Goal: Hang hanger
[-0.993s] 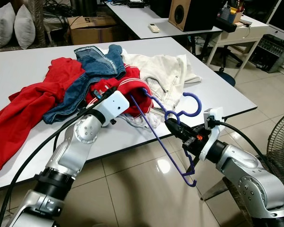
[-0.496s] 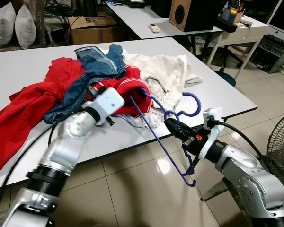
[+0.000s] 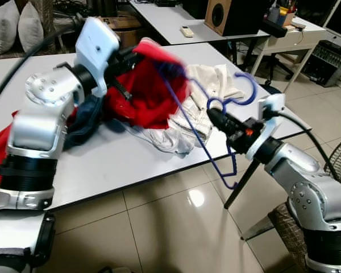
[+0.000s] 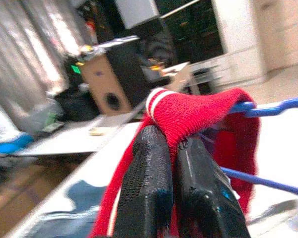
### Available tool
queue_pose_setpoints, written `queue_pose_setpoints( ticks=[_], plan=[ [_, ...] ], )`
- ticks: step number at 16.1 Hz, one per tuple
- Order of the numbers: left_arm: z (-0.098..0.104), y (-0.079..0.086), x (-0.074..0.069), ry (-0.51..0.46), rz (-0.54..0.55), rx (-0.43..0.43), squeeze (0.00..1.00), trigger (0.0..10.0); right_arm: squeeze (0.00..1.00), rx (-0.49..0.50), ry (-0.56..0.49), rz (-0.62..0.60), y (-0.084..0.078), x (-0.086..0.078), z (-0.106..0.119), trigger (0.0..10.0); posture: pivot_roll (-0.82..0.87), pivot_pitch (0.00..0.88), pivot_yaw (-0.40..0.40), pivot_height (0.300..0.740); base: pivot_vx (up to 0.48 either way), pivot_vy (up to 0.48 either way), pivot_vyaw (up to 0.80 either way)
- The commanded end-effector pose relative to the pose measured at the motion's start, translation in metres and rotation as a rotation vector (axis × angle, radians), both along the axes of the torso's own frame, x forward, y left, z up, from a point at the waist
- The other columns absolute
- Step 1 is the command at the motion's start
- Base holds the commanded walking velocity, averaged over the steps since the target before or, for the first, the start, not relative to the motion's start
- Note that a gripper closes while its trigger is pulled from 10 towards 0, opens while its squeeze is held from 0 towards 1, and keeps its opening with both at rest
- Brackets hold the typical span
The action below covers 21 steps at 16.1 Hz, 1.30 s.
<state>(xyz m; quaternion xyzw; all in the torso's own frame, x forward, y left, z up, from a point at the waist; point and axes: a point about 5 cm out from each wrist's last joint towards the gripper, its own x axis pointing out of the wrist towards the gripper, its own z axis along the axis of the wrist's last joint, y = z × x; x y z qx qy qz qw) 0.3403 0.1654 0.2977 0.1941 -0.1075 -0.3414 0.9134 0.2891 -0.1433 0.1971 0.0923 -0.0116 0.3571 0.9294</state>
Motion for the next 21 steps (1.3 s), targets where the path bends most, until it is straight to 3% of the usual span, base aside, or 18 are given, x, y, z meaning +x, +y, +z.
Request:
queue_pose_setpoints(
  ticks=[1, 4, 8, 10, 13, 14, 16, 20, 21],
  plan=[
    [0.021, -0.009, -0.007, -0.054, -0.071, -0.026, 0.00, 0.0, 0.00, 0.019, 0.002, -0.027, -0.006, 0.000, 0.003, 10.0, -0.05, 0.000, -0.069, 0.740, 0.000, 0.000, 0.00],
    [0.015, -0.011, -0.010, 0.040, -0.099, 0.026, 0.00, 0.0, 0.00, 0.012, 0.079, -0.057, -0.006, -0.002, -0.015, 10.0, -0.04, 0.000, -0.065, 0.740, 0.000, 0.000, 0.00],
    [0.000, -0.021, -0.010, 0.131, -0.099, -0.014, 0.00, 0.0, 0.00, 0.103, 0.279, -0.246, -0.013, 0.003, -0.043, 10.0, -0.04, 0.000, -0.063, 0.740, 0.000, 0.000, 0.00],
    [-0.023, -0.036, -0.001, 0.179, -0.072, -0.014, 0.00, 0.0, 0.00, 0.164, 0.335, -0.303, -0.004, 0.006, -0.055, 10.0, -0.04, 0.000, -0.063, 0.740, 0.000, 0.000, 0.00],
    [-0.052, -0.046, 0.000, 0.233, -0.066, 0.076, 0.00, 0.0, 0.00, 0.303, 0.324, -0.328, 0.009, 0.018, -0.051, 10.0, -0.06, 0.000, -0.047, 0.740, 0.000, 0.000, 0.00],
    [-0.068, -0.047, -0.001, 0.267, -0.070, 0.128, 0.00, 0.0, 0.00, 0.430, 0.296, -0.284, 0.021, 0.031, -0.040, 10.0, -0.06, 0.000, -0.040, 0.740, 0.000, 0.000, 0.00],
    [-0.077, -0.047, -0.002, 0.300, -0.078, 0.170, 0.00, 0.0, 0.00, 0.509, 0.275, -0.241, 0.029, 0.041, -0.032, 10.0, -0.06, 0.000, -0.040, 0.740, 0.000, 0.000, 0.00],
    [-0.079, -0.034, -0.028, 0.484, -0.271, 0.188, 0.00, 0.0, 0.00, 0.671, 0.269, -0.182, 0.043, 0.064, -0.023, 10.0, -0.03, 0.000, -0.068, 0.740, 0.000, 0.000, 0.00],
    [-0.073, -0.035, -0.040, 0.521, -0.380, 0.157, 0.00, 0.0, 0.00, 0.730, 0.265, -0.190, 0.045, 0.070, -0.019, 10.0, -0.02, 0.000, -0.075, 0.740, 0.000, 0.000, 0.00]
  ],
)
